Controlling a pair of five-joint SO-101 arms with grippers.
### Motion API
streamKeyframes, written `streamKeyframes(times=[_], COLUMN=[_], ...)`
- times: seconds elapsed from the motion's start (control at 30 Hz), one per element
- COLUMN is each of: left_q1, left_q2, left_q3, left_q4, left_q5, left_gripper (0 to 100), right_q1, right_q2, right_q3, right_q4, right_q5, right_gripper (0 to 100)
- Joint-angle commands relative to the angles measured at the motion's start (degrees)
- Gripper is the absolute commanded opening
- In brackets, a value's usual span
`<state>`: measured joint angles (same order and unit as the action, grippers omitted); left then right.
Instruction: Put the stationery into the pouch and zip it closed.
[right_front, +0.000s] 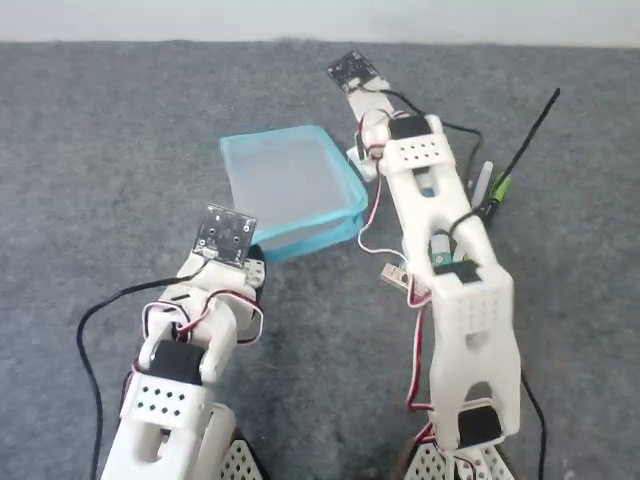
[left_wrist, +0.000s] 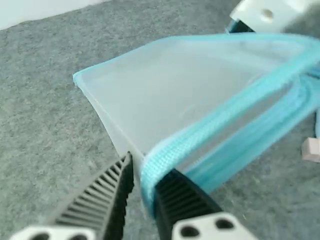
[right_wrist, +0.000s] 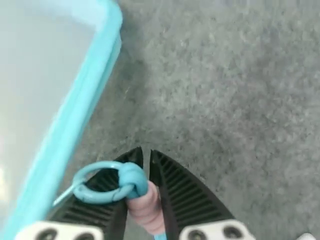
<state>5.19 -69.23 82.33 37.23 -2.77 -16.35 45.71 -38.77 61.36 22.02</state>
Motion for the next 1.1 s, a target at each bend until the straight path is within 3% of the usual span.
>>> streamKeyframes(times=[0.0, 0.13, 0.37, 0.5, 0.73, 0.9, 1.07], left_q1=[1.85, 1.93, 1.93, 1.93, 1.85, 1.41, 1.41], left_q2=[-6.68, -18.99, -31.3, -27.43, -16.0, -6.77, 2.11], left_q3=[-3.3, -2.95, 0.13, 0.13, -0.04, -0.4, -2.24], left_q4=[5.63, 13.27, 16.7, 14.77, 7.65, 1.76, -2.64], left_q5=[-0.88, -1.49, -3.25, -3.25, -2.99, -1.76, 0.35], left_gripper=[1, 1, 1, 1, 1, 1, 1], right_q1=[-0.04, -0.04, 0.13, -0.04, -0.57, 1.27, 0.75], right_q2=[6.11, 16.13, 25.19, 25.01, 22.11, 17.8, 5.76], right_q3=[-20.84, -37.19, -50.37, -50.99, -57.58, -50.55, -34.02], right_q4=[4.88, 10.95, 17.19, 24.04, 42.51, 41.98, 41.98], right_q5=[0.35, 0.26, -1.14, -1.23, -1.49, -5.45, -6.86], right_gripper=[0.6, 0.6, 0.6, 1.9, 27.0, 29.9, 29.9])
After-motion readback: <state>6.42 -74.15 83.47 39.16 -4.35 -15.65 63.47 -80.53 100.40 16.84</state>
